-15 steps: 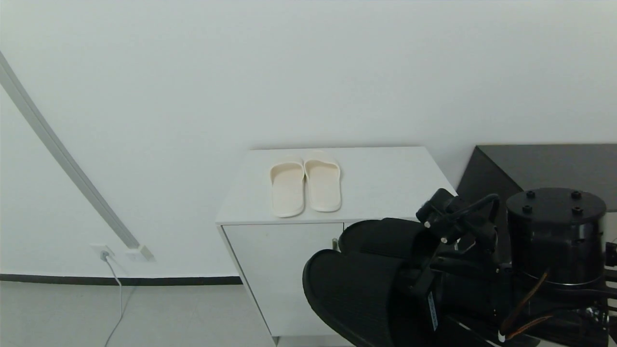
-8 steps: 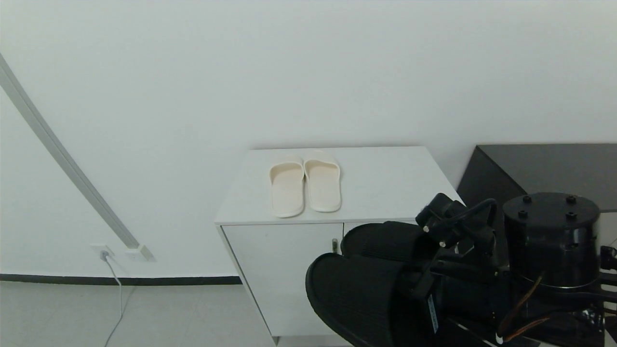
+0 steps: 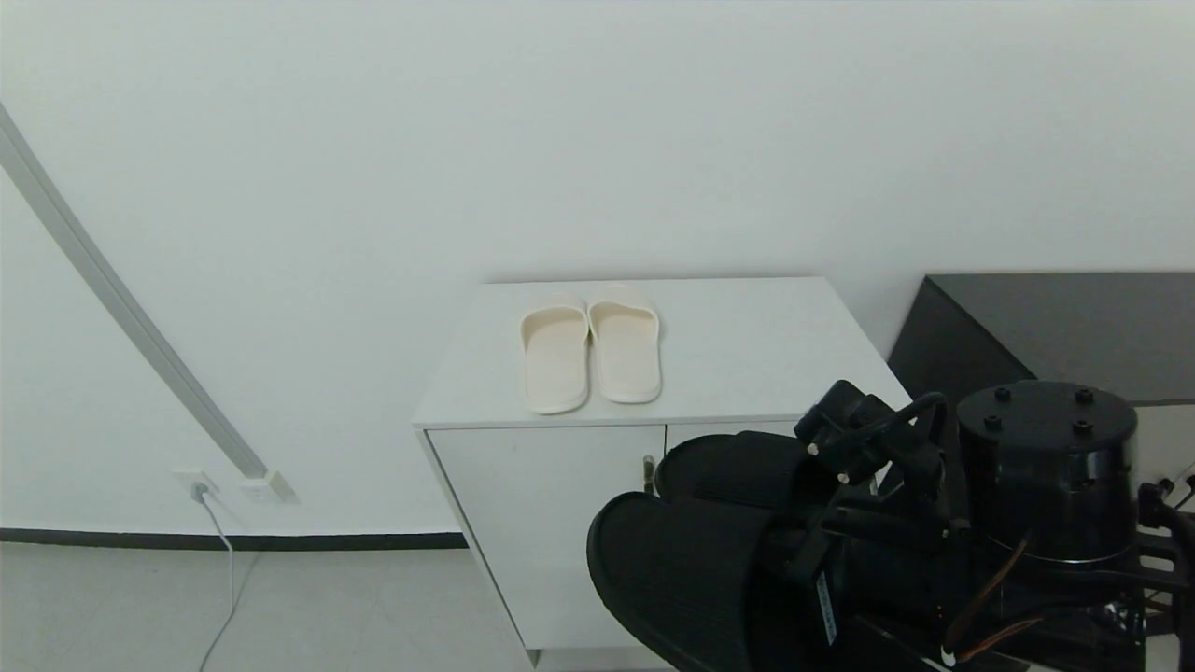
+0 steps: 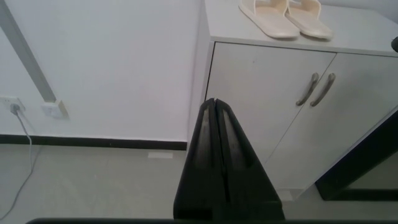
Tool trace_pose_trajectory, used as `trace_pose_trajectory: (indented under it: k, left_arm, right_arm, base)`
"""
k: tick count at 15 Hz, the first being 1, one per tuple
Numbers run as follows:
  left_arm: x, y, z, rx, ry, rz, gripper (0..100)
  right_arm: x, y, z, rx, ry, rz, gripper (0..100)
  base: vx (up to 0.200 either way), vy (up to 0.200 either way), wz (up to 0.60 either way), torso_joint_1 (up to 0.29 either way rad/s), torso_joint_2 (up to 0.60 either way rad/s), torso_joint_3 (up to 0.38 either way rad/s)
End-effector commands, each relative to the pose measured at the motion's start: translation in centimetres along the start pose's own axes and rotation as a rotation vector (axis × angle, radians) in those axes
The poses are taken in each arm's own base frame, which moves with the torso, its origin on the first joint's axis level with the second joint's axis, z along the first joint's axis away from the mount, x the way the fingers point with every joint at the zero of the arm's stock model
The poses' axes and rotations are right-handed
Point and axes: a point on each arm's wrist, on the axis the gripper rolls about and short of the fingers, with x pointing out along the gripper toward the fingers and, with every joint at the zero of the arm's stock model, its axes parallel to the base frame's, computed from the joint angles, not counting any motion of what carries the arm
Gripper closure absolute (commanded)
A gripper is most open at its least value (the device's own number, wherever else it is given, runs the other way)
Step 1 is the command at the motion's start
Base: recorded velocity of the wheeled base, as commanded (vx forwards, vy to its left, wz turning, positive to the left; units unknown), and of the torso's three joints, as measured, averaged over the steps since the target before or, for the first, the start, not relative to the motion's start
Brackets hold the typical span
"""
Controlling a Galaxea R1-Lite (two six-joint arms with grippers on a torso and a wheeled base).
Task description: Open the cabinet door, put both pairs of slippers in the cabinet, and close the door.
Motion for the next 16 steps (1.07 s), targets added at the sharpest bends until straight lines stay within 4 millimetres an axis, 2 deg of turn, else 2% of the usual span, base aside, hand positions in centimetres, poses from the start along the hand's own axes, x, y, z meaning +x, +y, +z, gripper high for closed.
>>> trace_pose_trajectory:
  k: [1, 8, 9, 16]
  left_arm:
    - [0.00, 0.00, 0.00, 0.000, 0.000, 0.001, 100]
    - [0.00, 0.00, 0.00, -0.002, 0.000, 0.000, 100]
    - [0.00, 0.00, 0.00, -0.002, 0.000, 0.000, 0]
    - [0.00, 0.00, 0.00, -0.002, 0.000, 0.000, 0]
  right_arm:
    - [0.21, 0.00, -0.26, 0.000, 0.011, 0.000, 100]
    - [0.15, 0.00, -0.39, 0.000, 0.014, 0.000, 100]
    - [0.15, 0.04, -0.39, -0.002, 0.014, 0.002, 100]
    - [0.13, 0.07, -0.57, -0.011, 0.021, 0.005, 100]
  base:
    - [0.000, 0.000, 0.00, -0.144, 0.35, 0.178]
    - [0.000, 0.000, 0.00, -0.172, 0.39, 0.219]
    - [0.000, 0.000, 0.00, -0.227, 0.53, 0.295]
    - [0.000, 0.000, 0.00, -0.223, 0.55, 0.320]
